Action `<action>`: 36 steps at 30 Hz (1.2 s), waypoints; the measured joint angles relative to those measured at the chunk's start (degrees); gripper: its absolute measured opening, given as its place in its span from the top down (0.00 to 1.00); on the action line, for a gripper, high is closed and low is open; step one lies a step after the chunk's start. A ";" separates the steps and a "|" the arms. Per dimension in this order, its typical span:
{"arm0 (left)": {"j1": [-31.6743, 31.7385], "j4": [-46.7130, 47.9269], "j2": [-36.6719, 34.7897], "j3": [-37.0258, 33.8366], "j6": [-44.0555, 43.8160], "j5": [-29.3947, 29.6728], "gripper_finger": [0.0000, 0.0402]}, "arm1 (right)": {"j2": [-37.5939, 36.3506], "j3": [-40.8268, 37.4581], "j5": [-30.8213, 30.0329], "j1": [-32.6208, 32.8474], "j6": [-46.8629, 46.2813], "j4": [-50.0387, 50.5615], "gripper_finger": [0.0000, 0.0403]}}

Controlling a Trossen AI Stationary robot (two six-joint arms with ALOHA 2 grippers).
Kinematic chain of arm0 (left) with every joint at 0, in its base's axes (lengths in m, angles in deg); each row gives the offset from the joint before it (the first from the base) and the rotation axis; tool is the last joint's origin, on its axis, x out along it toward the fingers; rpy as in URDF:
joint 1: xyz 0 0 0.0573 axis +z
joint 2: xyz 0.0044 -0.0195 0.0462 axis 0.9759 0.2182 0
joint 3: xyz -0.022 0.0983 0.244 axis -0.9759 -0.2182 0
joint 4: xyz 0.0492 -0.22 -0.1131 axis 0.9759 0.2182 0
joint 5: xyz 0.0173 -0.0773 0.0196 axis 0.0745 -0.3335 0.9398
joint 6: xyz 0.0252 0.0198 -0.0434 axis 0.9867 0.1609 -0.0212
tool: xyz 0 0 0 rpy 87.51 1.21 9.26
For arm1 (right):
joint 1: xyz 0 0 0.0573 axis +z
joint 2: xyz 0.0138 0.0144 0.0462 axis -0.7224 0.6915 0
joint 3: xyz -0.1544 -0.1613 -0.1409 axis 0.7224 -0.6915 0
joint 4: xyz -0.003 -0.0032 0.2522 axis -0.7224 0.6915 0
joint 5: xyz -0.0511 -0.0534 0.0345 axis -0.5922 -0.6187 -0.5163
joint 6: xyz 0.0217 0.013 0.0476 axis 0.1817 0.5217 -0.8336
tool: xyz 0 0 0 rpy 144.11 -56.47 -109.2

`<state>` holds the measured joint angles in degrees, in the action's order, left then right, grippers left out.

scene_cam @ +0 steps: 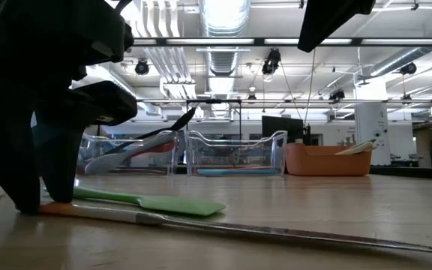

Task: Pick & Place Kitchen Items
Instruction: Put the orange knife into the orange bin

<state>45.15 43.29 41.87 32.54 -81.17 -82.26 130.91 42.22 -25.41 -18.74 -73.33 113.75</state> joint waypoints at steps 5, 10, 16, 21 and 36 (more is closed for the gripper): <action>0.09 0.00 -0.02 0.00 -0.02 -0.02 0.80 | 0.00 0.00 0.00 0.00 -0.02 -0.02 0.80; 0.26 0.04 -0.02 0.00 -0.02 -0.07 0.82 | 0.00 0.00 0.12 0.00 -0.04 -0.99 0.80; 0.55 0.07 -0.02 0.00 -0.02 -0.23 0.82 | 0.26 -2.05 4.96 0.93 14.01 -23.30 0.80; 0.76 0.07 -0.02 0.00 0.04 -0.17 0.82 | 2.59 -5.29 13.83 2.59 25.09 -45.84 0.80; 1.07 0.09 -0.02 0.00 0.11 -0.71 0.82 | 20.49 3.29 13.92 9.14 21.27 -48.90 0.80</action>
<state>46.22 43.38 41.85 32.54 -81.06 -82.97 151.41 45.51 -11.49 -9.61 -52.06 64.86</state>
